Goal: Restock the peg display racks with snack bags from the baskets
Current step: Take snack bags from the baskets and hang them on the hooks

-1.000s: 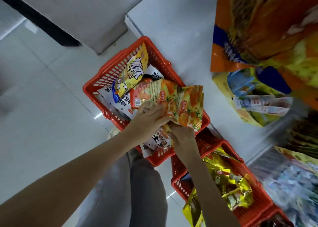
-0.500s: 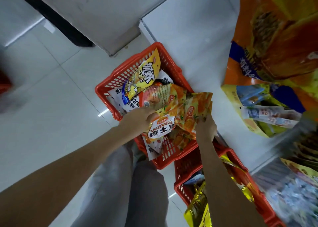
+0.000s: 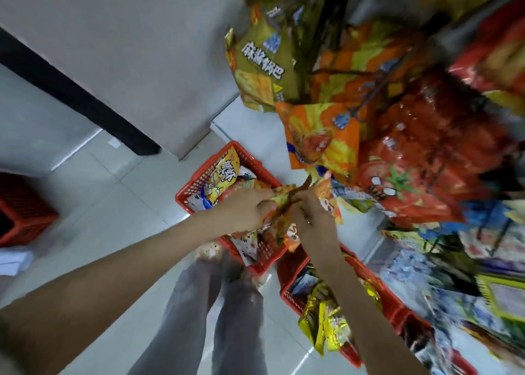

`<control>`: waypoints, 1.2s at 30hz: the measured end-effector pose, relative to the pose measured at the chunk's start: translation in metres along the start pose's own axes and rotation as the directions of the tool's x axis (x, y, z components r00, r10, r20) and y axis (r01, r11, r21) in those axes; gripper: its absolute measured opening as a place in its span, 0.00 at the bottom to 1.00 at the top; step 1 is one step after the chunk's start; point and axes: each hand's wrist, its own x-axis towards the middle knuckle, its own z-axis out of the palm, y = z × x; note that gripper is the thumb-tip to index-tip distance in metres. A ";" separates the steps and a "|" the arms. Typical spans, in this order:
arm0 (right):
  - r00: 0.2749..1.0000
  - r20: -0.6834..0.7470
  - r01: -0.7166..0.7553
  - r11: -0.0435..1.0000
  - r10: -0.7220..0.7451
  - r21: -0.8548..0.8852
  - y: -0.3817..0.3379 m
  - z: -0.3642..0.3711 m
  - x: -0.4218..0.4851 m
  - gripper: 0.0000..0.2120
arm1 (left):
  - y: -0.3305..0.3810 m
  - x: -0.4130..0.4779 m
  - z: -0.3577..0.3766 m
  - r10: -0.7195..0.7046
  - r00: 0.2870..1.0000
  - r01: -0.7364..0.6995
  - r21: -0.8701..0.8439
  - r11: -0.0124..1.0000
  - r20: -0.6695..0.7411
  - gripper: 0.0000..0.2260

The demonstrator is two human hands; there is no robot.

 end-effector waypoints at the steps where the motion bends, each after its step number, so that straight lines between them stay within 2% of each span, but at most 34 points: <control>1: 1.000 -0.003 0.015 1.000 -0.015 0.021 -0.021 -0.010 -0.009 0.04 | 0.015 -0.010 -0.013 0.013 1.000 -0.013 -0.009 1.000 -0.003 0.12; 5: 0.996 0.067 0.043 0.987 -0.054 0.154 -0.086 -0.052 -0.038 0.06 | 0.068 -0.057 -0.060 0.022 0.999 -0.026 -0.146 0.989 -0.031 0.11; 7: 0.993 0.092 0.053 0.987 -0.068 0.153 -0.108 -0.065 -0.054 0.08 | 0.095 -0.085 -0.080 0.042 0.998 -0.051 -0.190 0.980 -0.052 0.12; 9: 0.989 0.099 0.094 0.986 -0.108 0.141 -0.130 -0.074 -0.070 0.07 | 0.120 -0.112 -0.094 0.081 0.996 -0.088 -0.156 0.984 -0.045 0.11; 10: 0.988 0.084 0.116 0.986 -0.127 0.123 -0.141 -0.078 -0.078 0.06 | 0.133 -0.125 -0.098 0.098 0.994 -0.102 -0.086 0.991 -0.043 0.12; 12: 0.985 0.030 0.169 0.981 -0.173 0.092 -0.157 -0.085 -0.094 0.03 | 0.155 -0.146 -0.100 0.156 0.985 -0.143 0.167 0.976 -0.070 0.13; 14: 0.972 -0.006 0.235 0.970 -0.235 0.059 -0.170 -0.093 -0.110 0.02 | 0.174 -0.163 -0.101 0.231 0.963 -0.157 0.407 0.900 -0.138 0.08; 15: 0.961 -0.027 0.275 0.961 -0.274 0.027 -0.176 -0.099 -0.118 0.02 | 0.185 -0.172 -0.103 0.262 0.950 -0.154 0.476 0.866 -0.168 0.06; 17: 0.888 -0.114 0.420 0.888 -0.445 -0.189 -0.187 -0.115 -0.131 0.03 | 0.208 -0.191 -0.110 0.309 0.930 -0.159 0.543 0.825 -0.197 0.05; 18: 0.810 -0.179 0.475 0.804 -0.559 -0.358 -0.191 -0.126 -0.136 0.04 | 0.219 -0.199 -0.114 0.344 0.917 -0.177 0.567 0.805 -0.202 0.05; 20: 0.635 -0.253 0.485 0.631 -0.730 -0.605 -0.203 -0.150 -0.145 0.11 | 0.242 -0.215 -0.123 0.405 0.890 -0.198 0.622 0.757 -0.209 0.04; 22: 0.523 -0.199 0.529 0.498 -0.829 -0.687 -0.218 -0.173 -0.157 0.18 | 0.266 -0.232 -0.133 0.442 0.869 -0.201 0.659 0.725 -0.222 0.05; 23: 0.511 -0.146 0.576 0.463 -0.847 -0.674 -0.225 -0.184 -0.162 0.18 | 0.278 -0.241 -0.137 0.464 0.857 -0.211 0.668 0.714 -0.225 0.06; 24: 0.536 -0.097 0.616 0.466 -0.839 -0.635 -0.233 -0.193 -0.168 0.15 | 0.289 -0.250 -0.140 0.492 0.841 -0.229 0.675 0.702 -0.226 0.06; 26: 0.611 -0.064 0.647 0.544 -0.789 -0.535 -0.246 -0.211 -0.178 0.08 | 0.310 -0.265 -0.146 0.541 0.813 -0.264 0.693 0.671 -0.215 0.05; 27: 0.609 -0.075 0.655 0.555 -0.789 -0.513 -0.251 -0.219 -0.182 0.06 | 0.320 -0.270 -0.149 0.565 0.799 -0.274 0.712 0.647 -0.206 0.05; 29: 0.550 -0.137 0.660 0.529 -0.824 -0.533 -0.261 -0.236 -0.189 0.01 | 0.337 -0.274 -0.154 0.609 0.768 -0.279 0.754 0.595 -0.197 0.05; 33: 0.517 -0.242 0.598 0.549 -0.821 -0.585 -0.279 -0.266 -0.204 0.05 | 0.370 -0.276 -0.169 0.719 0.664 -0.302 0.807 0.508 -0.205 0.05; 36: 0.476 -0.305 0.554 0.550 -0.825 -0.625 -0.291 -0.286 -0.207 0.09 | 0.389 -0.276 -0.186 0.751 0.612 -0.190 0.875 0.446 -0.250 0.12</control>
